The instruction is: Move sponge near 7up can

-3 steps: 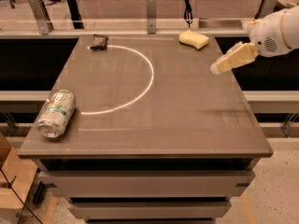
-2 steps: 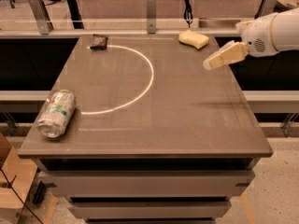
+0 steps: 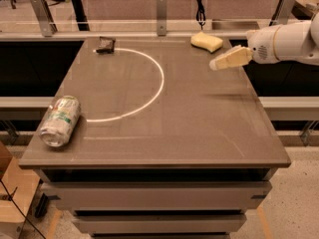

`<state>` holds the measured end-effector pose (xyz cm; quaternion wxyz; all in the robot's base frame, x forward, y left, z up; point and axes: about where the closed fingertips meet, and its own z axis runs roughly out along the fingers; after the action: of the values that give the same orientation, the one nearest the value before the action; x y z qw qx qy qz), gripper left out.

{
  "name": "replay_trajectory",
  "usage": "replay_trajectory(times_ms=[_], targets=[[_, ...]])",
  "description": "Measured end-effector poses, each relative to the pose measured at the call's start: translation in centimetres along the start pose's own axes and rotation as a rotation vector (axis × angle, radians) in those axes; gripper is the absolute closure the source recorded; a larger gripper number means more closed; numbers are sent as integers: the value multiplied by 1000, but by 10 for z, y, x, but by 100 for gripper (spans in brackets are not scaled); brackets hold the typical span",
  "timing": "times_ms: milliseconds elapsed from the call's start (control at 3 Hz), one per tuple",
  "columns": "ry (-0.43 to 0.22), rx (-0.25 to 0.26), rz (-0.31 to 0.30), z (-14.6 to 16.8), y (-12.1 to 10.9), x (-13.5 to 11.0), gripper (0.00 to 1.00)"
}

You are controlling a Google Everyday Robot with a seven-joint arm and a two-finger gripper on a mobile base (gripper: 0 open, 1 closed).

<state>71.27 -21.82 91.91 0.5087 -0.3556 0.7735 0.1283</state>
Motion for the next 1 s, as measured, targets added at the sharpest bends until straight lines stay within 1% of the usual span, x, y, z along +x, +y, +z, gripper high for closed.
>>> replay_trajectory(times_ms=[333, 667, 1000], targets=[[-40, 5, 45, 27, -19, 3, 0], [-40, 5, 45, 27, -19, 3, 0], [-50, 18, 49, 40, -17, 1, 0]])
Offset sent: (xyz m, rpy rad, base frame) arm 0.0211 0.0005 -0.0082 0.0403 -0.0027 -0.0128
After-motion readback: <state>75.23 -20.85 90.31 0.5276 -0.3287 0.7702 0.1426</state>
